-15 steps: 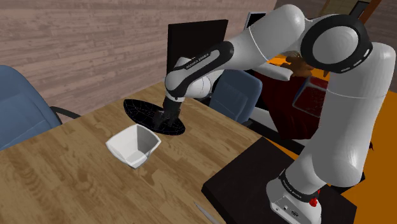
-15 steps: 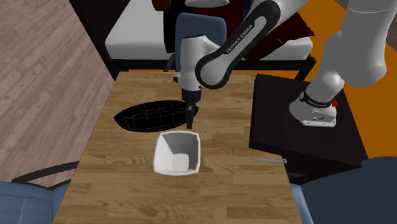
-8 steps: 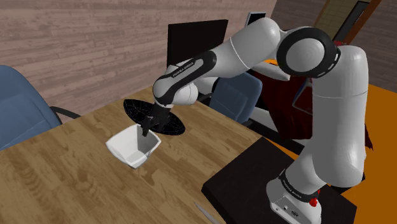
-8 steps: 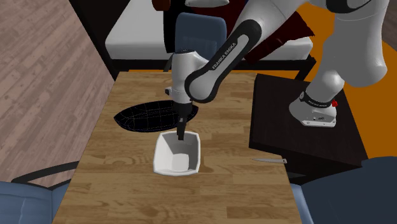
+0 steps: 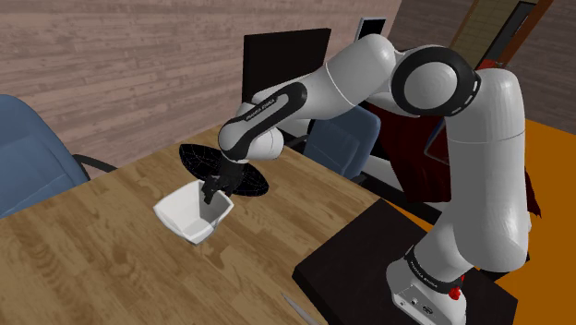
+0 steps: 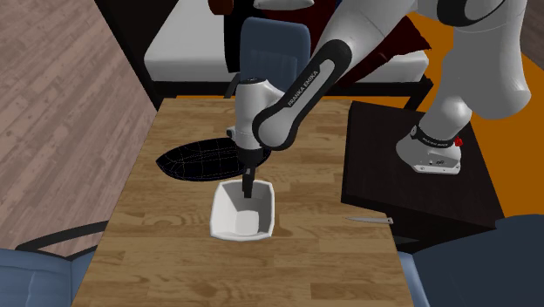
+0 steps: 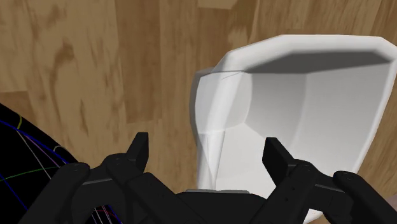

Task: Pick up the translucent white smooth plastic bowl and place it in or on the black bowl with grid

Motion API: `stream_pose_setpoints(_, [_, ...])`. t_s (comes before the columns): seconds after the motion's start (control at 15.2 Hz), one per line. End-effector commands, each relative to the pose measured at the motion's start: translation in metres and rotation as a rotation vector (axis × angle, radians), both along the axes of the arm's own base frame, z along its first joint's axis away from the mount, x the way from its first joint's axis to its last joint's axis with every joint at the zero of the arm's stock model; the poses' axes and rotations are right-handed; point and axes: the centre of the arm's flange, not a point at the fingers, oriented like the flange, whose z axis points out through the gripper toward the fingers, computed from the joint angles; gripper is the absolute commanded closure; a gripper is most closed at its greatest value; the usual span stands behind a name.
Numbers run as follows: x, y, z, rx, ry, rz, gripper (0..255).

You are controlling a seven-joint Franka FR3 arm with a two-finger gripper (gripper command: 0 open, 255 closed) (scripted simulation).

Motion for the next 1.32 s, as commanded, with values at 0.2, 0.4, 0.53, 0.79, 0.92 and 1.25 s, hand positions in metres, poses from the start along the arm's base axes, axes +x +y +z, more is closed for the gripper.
stream_pose_setpoints(0.2, [0.0,0.0,0.0,0.0,0.0,0.0,255])
stream_pose_setpoints(0.4, [0.0,0.0,0.0,0.0,0.0,0.0,255])
stream_pose_setpoints(0.53, [0.0,0.0,0.0,0.0,0.0,0.0,255])
stream_pose_setpoints(0.79, [0.0,0.0,0.0,0.0,0.0,0.0,255])
stream_pose_setpoints(0.92, [0.0,0.0,0.01,0.0,0.0,0.0,255])
stream_pose_setpoints(1.25, [0.0,0.0,0.037,0.0,0.0,0.0,255])
